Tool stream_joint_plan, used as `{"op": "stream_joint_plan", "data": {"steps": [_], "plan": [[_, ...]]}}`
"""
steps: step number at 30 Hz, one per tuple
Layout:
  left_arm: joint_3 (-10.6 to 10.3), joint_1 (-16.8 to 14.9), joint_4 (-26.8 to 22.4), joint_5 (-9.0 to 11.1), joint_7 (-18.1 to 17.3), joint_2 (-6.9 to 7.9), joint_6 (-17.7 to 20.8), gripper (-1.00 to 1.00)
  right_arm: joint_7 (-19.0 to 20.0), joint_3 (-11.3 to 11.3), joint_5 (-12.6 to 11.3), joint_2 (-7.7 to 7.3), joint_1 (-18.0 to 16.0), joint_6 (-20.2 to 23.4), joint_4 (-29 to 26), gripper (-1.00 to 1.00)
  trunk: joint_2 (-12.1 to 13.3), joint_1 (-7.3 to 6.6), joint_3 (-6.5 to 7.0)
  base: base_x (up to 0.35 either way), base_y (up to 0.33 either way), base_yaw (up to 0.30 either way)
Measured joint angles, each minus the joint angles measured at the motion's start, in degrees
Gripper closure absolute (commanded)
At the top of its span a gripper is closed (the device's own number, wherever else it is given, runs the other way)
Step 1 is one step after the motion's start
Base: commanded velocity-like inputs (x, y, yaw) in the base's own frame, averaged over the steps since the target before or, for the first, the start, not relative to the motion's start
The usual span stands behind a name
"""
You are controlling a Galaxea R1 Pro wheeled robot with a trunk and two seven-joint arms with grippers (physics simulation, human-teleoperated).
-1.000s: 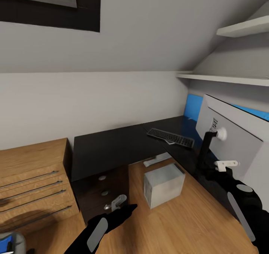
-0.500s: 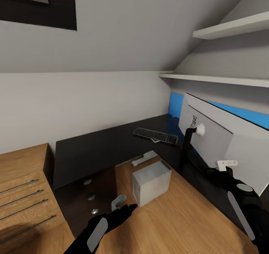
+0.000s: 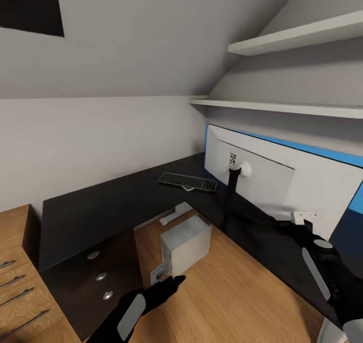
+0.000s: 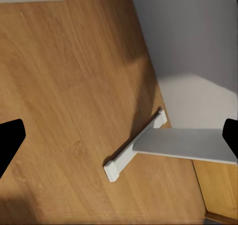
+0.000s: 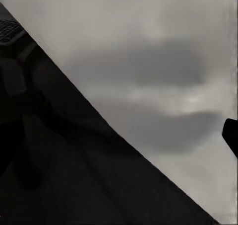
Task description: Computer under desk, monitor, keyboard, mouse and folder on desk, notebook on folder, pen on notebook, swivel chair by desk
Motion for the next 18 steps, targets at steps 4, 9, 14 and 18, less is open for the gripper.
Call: {"op": "stream_joint_plan", "data": {"steps": [4, 9, 14, 18], "plan": [[0.0, 0.0, 0.0, 0.0, 0.0, 0.00, 0.0, -1.00, 0.0, -0.1, 0.0, -0.12, -6.9, -8.1, 13.3, -1.00, 0.0, 0.00, 0.00, 0.000, 0.000, -0.291], [0.0, 0.0, 0.0, 0.1, -0.1, 0.00, 0.0, -1.00, 0.0, -0.8, -0.2, -0.57, -12.5, -15.2, 23.5, -1.00, 0.0, 0.00, -0.01, 0.000, 0.000, -0.291], [-0.1, 0.0, -0.1, 0.1, -0.2, 0.00, 0.0, -1.00, 0.0, -2.1, -0.3, -0.99, -18.0, -20.8, 35.2, -1.00, 0.0, 0.00, -0.10, 0.000, 0.000, -0.291], [-0.1, 0.0, -0.1, 0.1, -0.2, 0.00, 0.0, -1.00, -0.1, -2.4, -0.4, -1.22, -20.8, -23.3, 40.3, -1.00, 0.0, 0.00, -0.21, 0.000, 0.000, -0.290]]}}
